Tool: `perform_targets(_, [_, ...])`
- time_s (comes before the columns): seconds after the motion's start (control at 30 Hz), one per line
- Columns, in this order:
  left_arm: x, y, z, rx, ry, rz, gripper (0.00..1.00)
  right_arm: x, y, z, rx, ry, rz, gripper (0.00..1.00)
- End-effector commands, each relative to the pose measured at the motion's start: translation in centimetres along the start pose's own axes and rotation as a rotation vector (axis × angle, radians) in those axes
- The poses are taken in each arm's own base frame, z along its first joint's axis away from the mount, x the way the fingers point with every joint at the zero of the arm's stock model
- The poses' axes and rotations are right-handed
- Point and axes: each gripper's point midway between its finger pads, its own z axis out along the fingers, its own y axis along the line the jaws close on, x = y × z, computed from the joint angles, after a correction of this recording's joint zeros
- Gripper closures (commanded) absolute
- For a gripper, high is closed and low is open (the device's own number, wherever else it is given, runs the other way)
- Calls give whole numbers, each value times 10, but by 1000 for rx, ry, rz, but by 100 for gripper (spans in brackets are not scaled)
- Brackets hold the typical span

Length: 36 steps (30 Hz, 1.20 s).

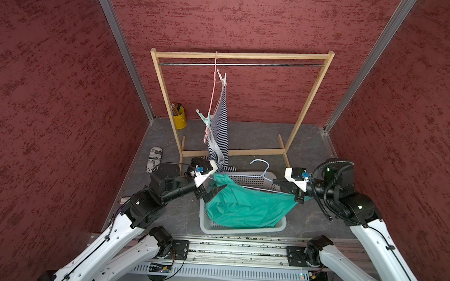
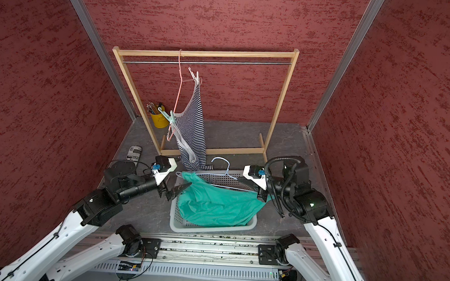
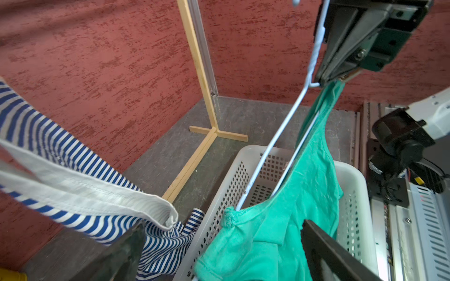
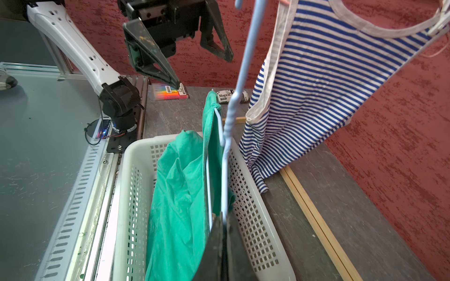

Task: Remove the clothespins securing tank tops to the hanger
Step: Adjust the hanger.

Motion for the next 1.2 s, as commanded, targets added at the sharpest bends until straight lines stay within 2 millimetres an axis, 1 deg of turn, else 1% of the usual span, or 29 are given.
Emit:
perform_targets(0.0, [12,-26,-2,151,64,66,3,-22,16,-7,-71,-76,-64,100])
perform_targets(0.07, [15,-28,1,176,84,56,8,-22,15,-6,-72,-74,-64,100])
perform_targets(0.1, [15,-27,3,176,88,52,13,-21,14,-5,-72,-71,-63,100])
perform_targets(0.17, [17,-26,6,178,97,47,27,-22,13,-5,-70,-71,-65,100])
perform_targets(0.2, [18,-25,7,171,100,46,33,-22,13,-5,-69,-72,-67,100])
perform_targets(0.23, [19,-24,7,167,105,48,36,-23,13,-6,-66,-74,-72,100])
perform_targets(0.3, [22,-25,7,171,112,50,39,-25,13,-7,-61,-78,-77,100])
perform_targets(0.4, [22,-26,5,185,112,44,40,-25,12,-7,-55,-76,-79,100])
perform_targets(0.6, [38,-21,15,182,162,7,50,-28,13,-7,-61,-90,-87,100])
perform_targets(0.73, [40,-23,19,205,157,-16,52,-30,12,-8,-56,-96,-98,100])
perform_targets(0.87, [47,-19,19,185,179,-22,50,-30,11,-7,-55,-99,-98,100])
perform_targets(1.03, [43,-19,19,197,160,-32,51,-32,9,-6,-52,-108,-105,100])
perform_targets(1.1, [39,-21,18,207,135,-30,58,-33,7,-6,-43,-109,-108,100])
perform_targets(1.13, [38,-22,18,214,128,-26,65,-33,6,-6,-41,-111,-111,100])
perform_targets(1.17, [38,-22,19,215,124,-25,75,-34,4,-5,-36,-114,-113,100])
